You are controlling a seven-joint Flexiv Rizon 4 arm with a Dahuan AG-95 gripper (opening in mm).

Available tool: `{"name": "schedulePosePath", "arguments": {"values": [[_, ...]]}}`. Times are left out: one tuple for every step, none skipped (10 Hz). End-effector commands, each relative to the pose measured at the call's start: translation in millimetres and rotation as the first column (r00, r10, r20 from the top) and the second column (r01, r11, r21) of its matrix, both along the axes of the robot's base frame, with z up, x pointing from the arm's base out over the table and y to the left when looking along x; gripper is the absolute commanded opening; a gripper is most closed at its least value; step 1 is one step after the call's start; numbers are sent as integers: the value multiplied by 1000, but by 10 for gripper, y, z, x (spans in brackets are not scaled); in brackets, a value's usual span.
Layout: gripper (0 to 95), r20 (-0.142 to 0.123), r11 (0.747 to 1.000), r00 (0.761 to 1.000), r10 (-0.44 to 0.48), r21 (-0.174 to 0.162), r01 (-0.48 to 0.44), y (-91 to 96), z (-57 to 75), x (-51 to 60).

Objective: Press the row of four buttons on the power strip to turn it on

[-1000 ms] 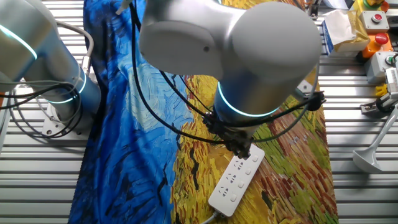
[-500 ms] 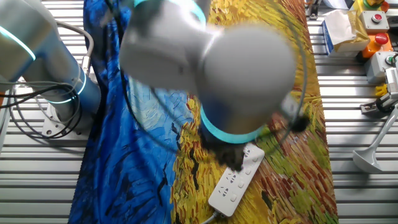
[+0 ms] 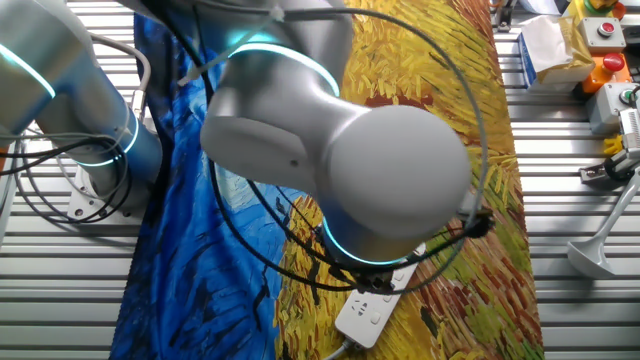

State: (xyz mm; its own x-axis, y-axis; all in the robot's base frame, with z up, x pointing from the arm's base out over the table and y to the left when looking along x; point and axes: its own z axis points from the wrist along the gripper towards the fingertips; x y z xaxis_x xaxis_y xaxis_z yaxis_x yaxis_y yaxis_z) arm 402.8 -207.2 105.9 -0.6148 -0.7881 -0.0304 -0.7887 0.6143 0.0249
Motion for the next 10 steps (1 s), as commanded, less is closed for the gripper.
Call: {"name": "schedulePosePath", "arguments": {"values": [[760,-24,1000,999,-21,1,21,-7,-7,14],[760,-32,999,999,-33,-8,33,-7,-7,14],[760,-40,997,997,-67,-31,66,-7,-7,14],[760,-41,996,997,-68,-64,66,-7,-7,14],[760,-36,996,998,-58,-63,56,-7,-7,14],[760,-36,998,999,-39,-59,37,-7,-7,14],[760,-37,998,999,-28,-58,26,-7,-7,14],[760,-40,998,999,-26,-61,23,-7,-7,14],[760,-43,998,999,-22,-61,20,-7,-7,14],[760,-43,998,999,-13,-59,10,-34,-17,15]]}}
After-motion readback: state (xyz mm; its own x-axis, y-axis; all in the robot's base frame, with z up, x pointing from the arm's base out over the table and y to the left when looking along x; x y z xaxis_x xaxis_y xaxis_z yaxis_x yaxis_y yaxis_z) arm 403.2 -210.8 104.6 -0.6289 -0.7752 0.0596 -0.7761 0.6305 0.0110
